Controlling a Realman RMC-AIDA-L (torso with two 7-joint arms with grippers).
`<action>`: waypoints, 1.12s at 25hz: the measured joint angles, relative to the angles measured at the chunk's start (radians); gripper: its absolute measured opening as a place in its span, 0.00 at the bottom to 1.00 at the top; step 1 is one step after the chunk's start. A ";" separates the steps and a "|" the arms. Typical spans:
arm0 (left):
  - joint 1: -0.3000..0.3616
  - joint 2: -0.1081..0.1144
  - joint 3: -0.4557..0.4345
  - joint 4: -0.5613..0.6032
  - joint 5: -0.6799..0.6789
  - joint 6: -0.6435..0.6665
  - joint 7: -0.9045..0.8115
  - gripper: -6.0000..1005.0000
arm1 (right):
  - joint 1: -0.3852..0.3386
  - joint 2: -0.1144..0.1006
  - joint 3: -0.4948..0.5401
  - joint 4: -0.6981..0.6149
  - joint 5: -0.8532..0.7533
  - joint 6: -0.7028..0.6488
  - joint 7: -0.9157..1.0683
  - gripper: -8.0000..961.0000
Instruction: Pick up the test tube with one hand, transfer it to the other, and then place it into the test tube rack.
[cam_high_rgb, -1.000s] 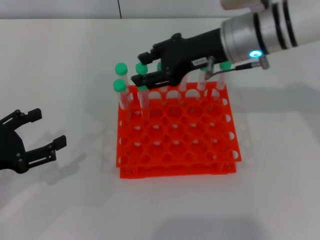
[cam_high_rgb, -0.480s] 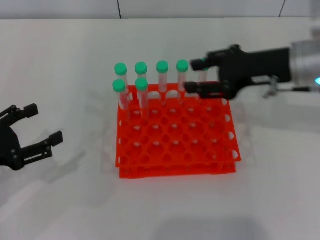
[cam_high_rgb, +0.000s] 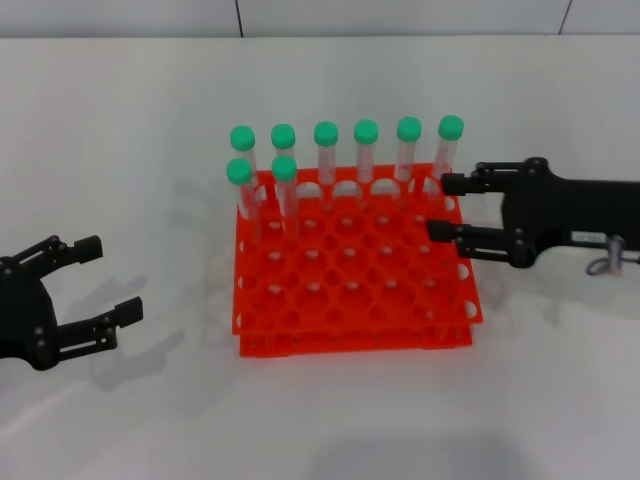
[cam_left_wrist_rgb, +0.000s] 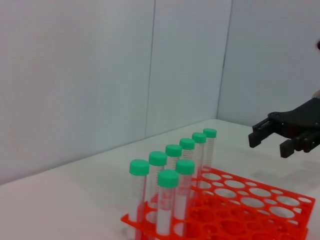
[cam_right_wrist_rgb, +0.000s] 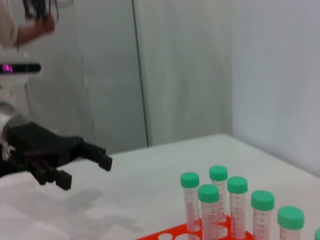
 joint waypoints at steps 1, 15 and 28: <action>-0.001 0.001 -0.001 -0.003 0.004 0.003 0.002 0.89 | -0.011 -0.001 0.002 0.011 0.020 -0.007 -0.023 0.59; -0.035 0.028 0.001 -0.049 0.065 0.082 0.017 0.89 | -0.049 0.000 0.010 0.168 0.092 -0.007 -0.184 0.86; -0.079 0.050 -0.001 -0.068 0.088 0.098 0.007 0.89 | -0.042 -0.005 0.010 0.170 0.090 -0.015 -0.178 0.91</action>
